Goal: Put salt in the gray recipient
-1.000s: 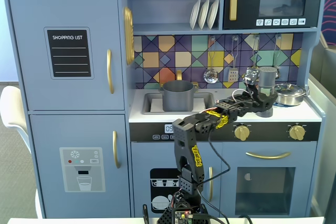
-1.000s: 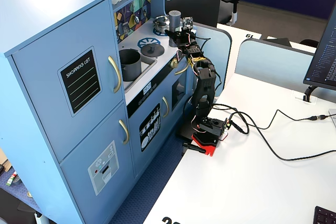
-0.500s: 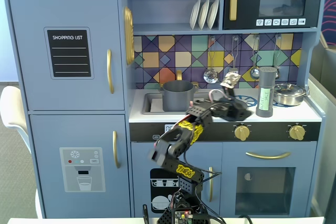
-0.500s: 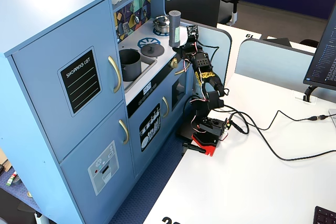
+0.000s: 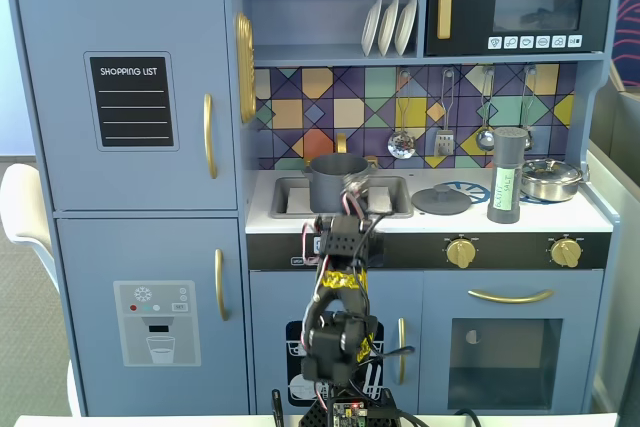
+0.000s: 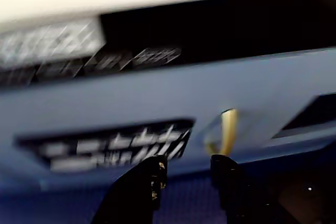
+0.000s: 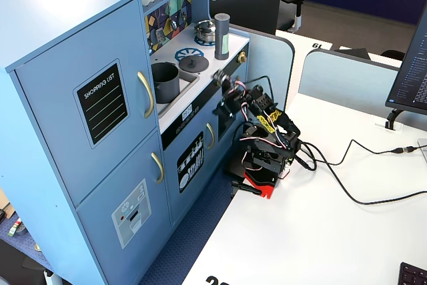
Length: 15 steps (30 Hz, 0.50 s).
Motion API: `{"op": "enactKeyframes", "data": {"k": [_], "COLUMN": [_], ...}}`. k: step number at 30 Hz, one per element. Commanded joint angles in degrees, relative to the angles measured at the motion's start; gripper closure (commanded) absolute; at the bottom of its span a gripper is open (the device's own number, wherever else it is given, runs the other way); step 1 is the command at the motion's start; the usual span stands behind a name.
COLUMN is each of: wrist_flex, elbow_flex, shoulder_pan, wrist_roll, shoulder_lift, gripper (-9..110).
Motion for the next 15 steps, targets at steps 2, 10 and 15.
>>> {"op": "enactKeyframes", "data": {"k": [2,10,15], "wrist_flex": [-3.1,-4.7,-4.1], "elbow_flex": [12.4,30.4,36.2], "shoulder_pan": [-8.2,-13.7,-13.8], "wrist_roll": [4.3,7.9,5.3], "shoulder_lift": [3.6,14.3,14.3], "gripper": [101,100,100]}}
